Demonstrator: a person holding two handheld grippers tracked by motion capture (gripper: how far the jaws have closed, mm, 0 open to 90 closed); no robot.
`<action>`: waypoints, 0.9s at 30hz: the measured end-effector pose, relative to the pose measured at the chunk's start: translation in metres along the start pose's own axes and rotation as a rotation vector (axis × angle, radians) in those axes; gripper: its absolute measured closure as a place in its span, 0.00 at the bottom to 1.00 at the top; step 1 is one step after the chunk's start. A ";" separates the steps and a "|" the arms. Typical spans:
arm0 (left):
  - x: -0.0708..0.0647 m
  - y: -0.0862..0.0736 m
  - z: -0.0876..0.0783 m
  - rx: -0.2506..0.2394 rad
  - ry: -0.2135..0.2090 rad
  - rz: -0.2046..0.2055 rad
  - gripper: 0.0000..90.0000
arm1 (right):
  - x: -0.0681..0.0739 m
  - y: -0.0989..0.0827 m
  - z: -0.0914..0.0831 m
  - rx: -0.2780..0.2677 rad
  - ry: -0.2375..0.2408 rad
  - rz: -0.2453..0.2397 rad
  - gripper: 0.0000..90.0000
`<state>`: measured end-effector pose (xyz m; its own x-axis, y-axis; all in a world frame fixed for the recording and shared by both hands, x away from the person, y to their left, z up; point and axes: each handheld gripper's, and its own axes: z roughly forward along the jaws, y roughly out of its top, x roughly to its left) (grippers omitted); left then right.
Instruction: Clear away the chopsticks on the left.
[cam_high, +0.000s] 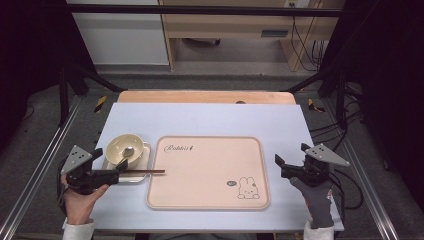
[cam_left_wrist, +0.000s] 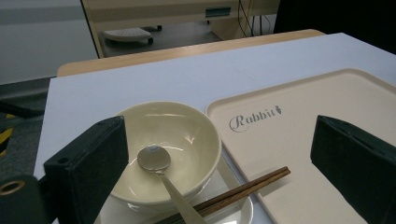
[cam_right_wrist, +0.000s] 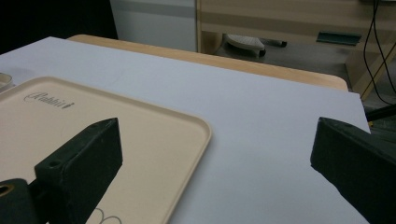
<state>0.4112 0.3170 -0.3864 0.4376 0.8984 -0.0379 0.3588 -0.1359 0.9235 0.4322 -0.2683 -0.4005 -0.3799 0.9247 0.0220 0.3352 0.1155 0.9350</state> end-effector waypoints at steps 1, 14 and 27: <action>0.000 0.000 0.000 0.000 0.000 0.000 0.04 | 0.000 0.000 0.000 0.000 0.000 0.000 0.03; 0.013 -0.021 -0.024 0.064 -0.032 0.027 0.03 | 0.000 0.000 -0.004 -0.001 0.002 -0.004 0.03; 0.019 -0.040 -0.017 0.154 -0.026 0.068 0.06 | 0.001 -0.002 -0.003 0.016 -0.003 -0.012 0.03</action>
<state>0.3913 0.3466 -0.4180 0.4858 0.8740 0.0112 0.4490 -0.2605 0.8547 0.4284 -0.2687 -0.4008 -0.3816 0.9243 0.0093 0.3441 0.1327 0.9295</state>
